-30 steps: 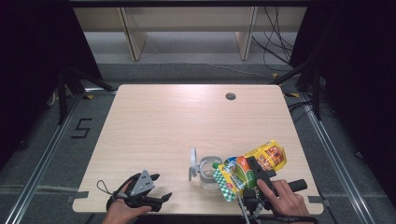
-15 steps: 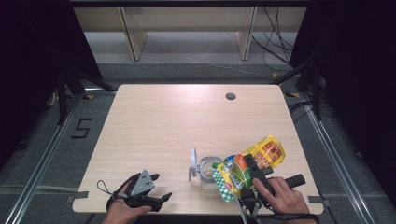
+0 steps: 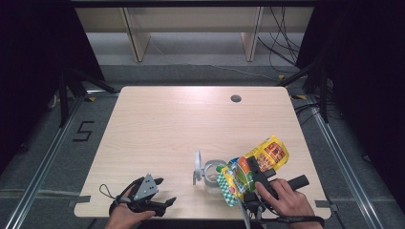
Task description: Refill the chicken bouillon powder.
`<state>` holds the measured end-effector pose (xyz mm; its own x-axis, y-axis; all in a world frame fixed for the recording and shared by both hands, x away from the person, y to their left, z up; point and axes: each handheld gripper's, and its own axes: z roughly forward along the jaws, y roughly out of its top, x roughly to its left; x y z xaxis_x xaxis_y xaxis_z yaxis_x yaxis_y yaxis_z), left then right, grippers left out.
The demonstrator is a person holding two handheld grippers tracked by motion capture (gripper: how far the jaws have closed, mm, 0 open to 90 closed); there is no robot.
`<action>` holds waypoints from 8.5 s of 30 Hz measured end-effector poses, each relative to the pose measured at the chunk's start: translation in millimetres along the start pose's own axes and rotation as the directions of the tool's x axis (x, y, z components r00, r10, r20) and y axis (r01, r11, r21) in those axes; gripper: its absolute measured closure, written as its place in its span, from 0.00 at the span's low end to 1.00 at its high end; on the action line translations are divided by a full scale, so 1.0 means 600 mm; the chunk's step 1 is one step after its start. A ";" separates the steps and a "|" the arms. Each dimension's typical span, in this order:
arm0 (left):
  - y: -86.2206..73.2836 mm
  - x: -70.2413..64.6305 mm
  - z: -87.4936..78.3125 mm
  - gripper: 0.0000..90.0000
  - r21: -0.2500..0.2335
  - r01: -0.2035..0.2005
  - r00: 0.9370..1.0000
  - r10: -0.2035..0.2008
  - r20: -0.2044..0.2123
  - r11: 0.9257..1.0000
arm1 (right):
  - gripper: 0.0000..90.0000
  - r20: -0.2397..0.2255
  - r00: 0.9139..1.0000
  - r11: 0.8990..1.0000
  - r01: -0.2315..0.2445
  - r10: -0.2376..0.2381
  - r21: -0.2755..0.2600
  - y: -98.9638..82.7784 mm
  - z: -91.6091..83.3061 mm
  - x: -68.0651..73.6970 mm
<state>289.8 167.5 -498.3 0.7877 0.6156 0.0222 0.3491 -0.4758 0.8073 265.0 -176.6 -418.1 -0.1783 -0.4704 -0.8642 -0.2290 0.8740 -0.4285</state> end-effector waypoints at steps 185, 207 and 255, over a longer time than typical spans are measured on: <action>0.000 0.003 -0.001 0.24 0.033 -0.024 1.000 0.024 -0.002 0.999 | 0.65 -0.020 0.955 0.955 0.295 -0.296 -0.040 0.000 0.021 -0.024; 0.000 0.003 -0.001 0.24 0.029 -0.023 1.000 0.023 -0.004 0.999 | 0.65 -0.020 0.979 0.979 0.205 -0.205 0.002 0.009 0.019 -0.028; 0.000 0.002 0.000 0.24 0.029 -0.012 1.000 0.012 0.009 1.000 | 0.66 -0.035 0.944 0.944 0.328 -0.329 -0.025 0.012 0.020 -0.027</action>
<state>290.5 168.2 -498.3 0.7962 0.6044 0.0265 0.3542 -0.5012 0.7896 277.9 -161.0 -410.6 -0.1262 -0.7354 -0.6658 -0.2982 0.6683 -0.6816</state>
